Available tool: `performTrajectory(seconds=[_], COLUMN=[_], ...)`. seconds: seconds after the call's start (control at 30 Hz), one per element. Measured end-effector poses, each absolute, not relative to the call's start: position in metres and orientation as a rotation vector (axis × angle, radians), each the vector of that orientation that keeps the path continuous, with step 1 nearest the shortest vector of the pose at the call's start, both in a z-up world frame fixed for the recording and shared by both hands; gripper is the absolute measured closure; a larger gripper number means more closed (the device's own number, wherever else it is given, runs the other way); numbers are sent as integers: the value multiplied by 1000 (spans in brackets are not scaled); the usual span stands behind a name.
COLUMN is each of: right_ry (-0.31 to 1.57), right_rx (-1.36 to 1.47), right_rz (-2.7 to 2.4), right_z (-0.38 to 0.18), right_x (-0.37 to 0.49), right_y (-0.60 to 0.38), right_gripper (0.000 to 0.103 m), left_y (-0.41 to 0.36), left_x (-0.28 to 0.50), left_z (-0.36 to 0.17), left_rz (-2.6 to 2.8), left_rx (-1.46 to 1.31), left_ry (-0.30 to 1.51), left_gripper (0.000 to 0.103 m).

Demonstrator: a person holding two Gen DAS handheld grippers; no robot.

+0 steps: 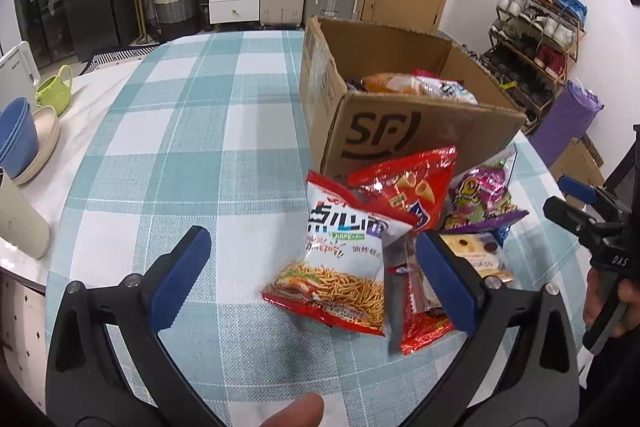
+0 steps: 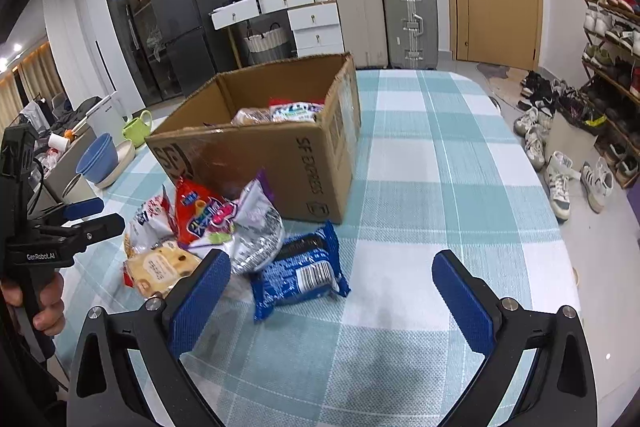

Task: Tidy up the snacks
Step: 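Move both grippers back down toward the remaining snack pile beside the box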

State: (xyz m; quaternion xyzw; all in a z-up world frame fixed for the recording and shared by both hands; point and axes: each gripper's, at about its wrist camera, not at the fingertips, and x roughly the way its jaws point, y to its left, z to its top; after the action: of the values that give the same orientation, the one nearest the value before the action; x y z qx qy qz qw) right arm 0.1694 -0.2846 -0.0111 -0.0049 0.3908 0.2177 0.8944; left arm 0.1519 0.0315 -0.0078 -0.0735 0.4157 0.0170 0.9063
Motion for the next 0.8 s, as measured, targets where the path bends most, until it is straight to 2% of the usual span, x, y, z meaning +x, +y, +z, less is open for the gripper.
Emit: performTrajectory(seconds=[0.8], right_ry=[921], right_rx=[-73], right_rz=[462], right_z=[-47], right_x=[186], right_y=[-267], right_gripper=[1], left_y=[42], left_x=[174], left_z=[-50], left_rz=[37], left_rx=[-189], left_ry=[963], left_gripper=[1])
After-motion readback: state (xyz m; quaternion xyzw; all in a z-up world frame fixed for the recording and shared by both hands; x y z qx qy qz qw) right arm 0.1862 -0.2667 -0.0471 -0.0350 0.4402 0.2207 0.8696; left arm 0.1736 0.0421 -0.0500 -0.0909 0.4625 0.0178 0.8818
